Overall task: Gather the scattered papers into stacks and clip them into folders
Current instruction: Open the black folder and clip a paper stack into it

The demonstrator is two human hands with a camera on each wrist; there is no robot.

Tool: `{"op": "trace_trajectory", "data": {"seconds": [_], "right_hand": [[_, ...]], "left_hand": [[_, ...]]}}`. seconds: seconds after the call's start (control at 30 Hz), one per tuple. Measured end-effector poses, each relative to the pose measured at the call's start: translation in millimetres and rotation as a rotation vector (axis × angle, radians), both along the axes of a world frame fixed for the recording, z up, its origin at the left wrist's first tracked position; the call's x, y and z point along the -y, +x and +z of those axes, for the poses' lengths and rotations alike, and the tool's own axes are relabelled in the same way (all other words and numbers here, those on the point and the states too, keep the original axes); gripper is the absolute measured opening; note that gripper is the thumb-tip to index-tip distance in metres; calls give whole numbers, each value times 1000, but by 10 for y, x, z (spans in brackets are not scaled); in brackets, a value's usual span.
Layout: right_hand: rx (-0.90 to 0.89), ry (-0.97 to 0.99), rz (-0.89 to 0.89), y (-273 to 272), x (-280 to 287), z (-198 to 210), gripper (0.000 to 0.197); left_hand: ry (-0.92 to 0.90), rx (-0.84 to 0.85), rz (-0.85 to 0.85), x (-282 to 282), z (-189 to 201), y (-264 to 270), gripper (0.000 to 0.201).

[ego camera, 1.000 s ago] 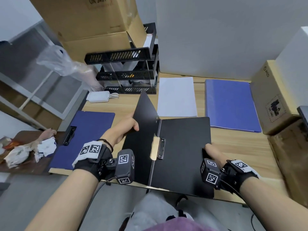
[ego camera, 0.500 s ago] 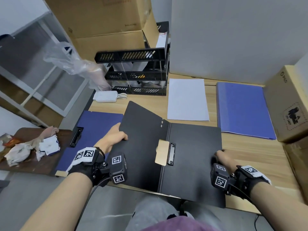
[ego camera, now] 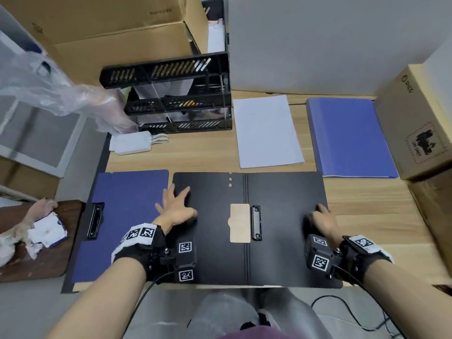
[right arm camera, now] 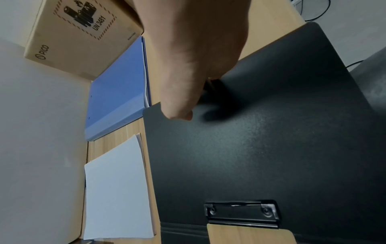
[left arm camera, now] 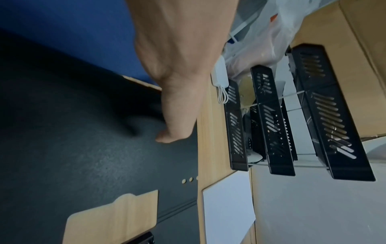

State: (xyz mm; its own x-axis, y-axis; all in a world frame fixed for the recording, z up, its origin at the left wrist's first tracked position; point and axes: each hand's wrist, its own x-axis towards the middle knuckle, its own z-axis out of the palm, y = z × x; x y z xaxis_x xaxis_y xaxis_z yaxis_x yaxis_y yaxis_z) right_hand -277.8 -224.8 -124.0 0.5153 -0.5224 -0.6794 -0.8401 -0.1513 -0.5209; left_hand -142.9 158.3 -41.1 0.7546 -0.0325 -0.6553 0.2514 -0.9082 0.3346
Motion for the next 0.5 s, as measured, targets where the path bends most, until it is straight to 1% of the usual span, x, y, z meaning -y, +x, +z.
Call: {"op": "trace_trajectory", "data": {"seconds": [0.1, 0.2, 0.3, 0.4, 0.47, 0.5], "right_hand": [[-112, -88, 64, 15, -254, 372, 52], [-159, -112, 122, -3, -337, 377, 60], [-185, -101, 159, -28, -398, 373, 66], [-176, -101, 165, -33, -423, 372, 73], [-183, -122, 160, -12, -418, 367, 82], [-190, -124, 158, 10, -415, 384, 81]], "left_hand": [[-118, -69, -47, 160, -78, 80, 77], [-218, -146, 11, 253, -160, 110, 67], [-160, -212, 5, 291, -218, 119, 66], [-91, -218, -30, 321, -207, 139, 69], [-69, -223, -63, 354, -180, 151, 69], [-66, -233, -72, 369, -174, 156, 70]]}}
